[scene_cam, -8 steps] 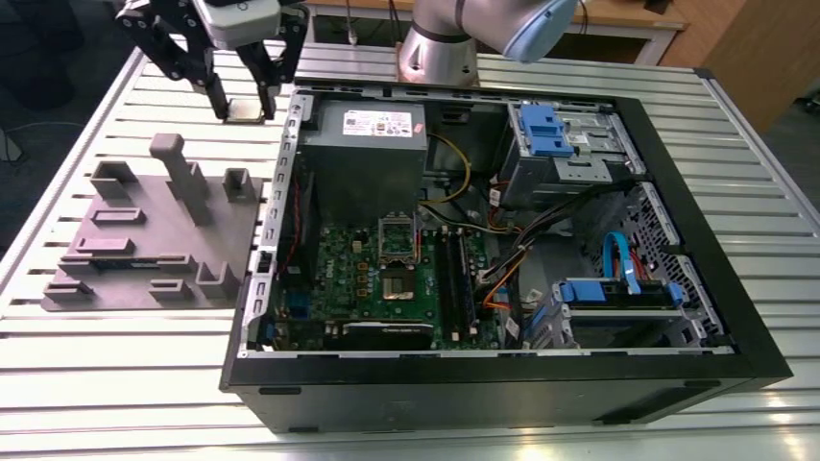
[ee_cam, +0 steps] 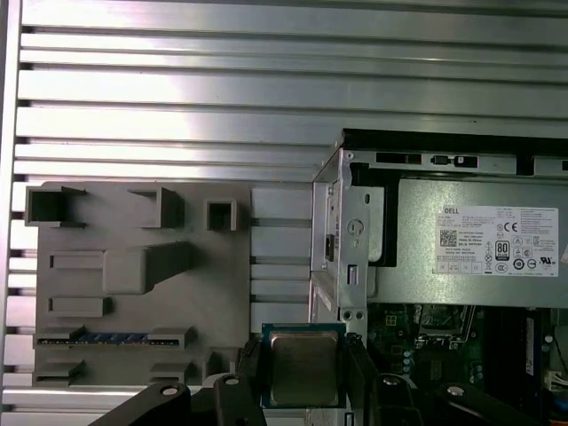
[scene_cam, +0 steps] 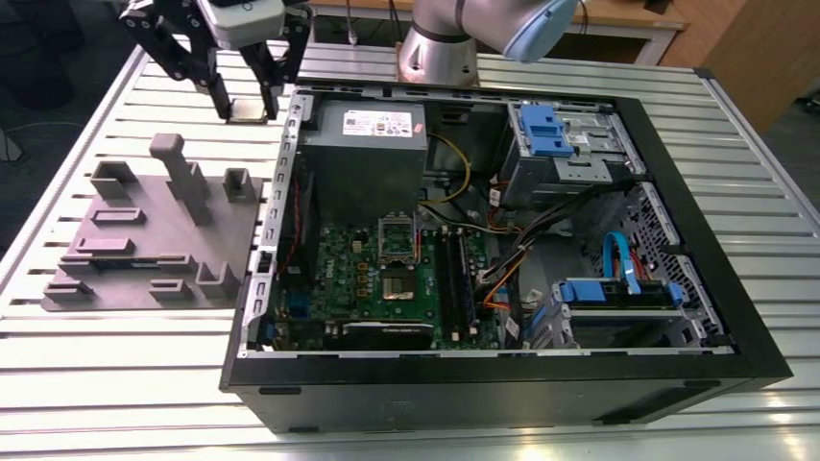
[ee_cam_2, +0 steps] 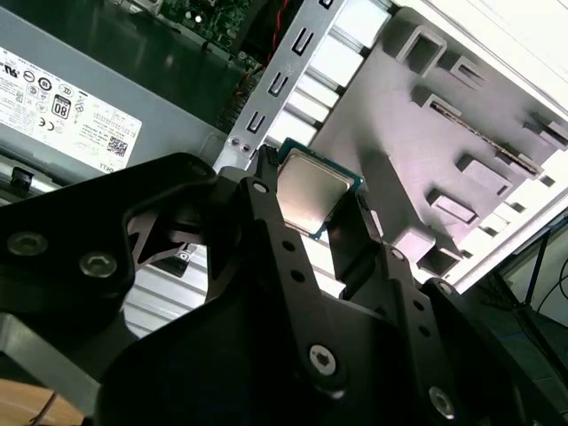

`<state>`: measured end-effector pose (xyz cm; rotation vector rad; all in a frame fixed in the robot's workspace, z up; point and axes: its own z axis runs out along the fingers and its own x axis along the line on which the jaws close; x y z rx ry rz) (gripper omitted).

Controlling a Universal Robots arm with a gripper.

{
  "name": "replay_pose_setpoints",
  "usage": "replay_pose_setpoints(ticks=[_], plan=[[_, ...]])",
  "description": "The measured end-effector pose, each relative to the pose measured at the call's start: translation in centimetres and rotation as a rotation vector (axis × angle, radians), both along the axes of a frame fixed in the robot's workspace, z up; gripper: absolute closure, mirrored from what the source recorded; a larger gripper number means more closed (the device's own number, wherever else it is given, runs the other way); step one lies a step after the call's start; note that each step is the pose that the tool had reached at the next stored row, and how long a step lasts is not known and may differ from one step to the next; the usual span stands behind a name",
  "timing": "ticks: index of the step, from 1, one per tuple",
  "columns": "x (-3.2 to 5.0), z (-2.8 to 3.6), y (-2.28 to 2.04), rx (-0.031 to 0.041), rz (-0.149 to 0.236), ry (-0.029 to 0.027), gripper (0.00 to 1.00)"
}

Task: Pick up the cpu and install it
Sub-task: 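Pick up the cpu and move it towards the insertion slot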

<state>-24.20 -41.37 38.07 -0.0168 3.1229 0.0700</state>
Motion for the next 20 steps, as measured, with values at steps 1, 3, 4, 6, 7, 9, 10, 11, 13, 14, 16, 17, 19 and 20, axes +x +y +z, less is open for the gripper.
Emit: replay_pose_setpoints(ticks=[1, 3, 4, 6, 7, 9, 10, 11, 13, 14, 16, 17, 19, 20], plan=[[0.01, 0.00, 0.00, 0.0000, 0.000, 0.0000, 0.53], [0.01, 0.00, 0.00, 0.0000, 0.000, 0.0000, 0.53], [0.02, 0.00, 0.00, 0.0000, 0.000, 0.0000, 0.53], [0.02, 0.00, 0.00, 0.0001, 0.000, -0.0001, 0.53], [0.03, 0.00, 0.00, 0.0001, 0.000, 0.0000, 0.53], [0.04, 0.00, 0.00, 0.0000, 0.000, 0.0000, 0.53], [0.04, 0.00, 0.00, 0.0000, 0.000, 0.0000, 0.53], [0.06, 0.00, 0.00, 0.0000, 0.000, 0.0000, 0.53], [0.33, 0.00, 0.00, 0.0000, 0.000, 0.0000, 0.53], [0.52, 0.00, 0.00, 0.0000, 0.000, 0.0000, 0.53], [0.88, 0.00, 0.00, 0.0000, 0.000, 0.0000, 0.53], [0.98, 0.00, 0.00, 0.0000, 0.000, 0.0000, 0.53], [0.99, 0.00, -0.05, 0.0000, 0.000, 0.0000, 0.53], [1.00, 0.00, -0.09, 0.0000, 0.000, -0.0001, 0.53]])
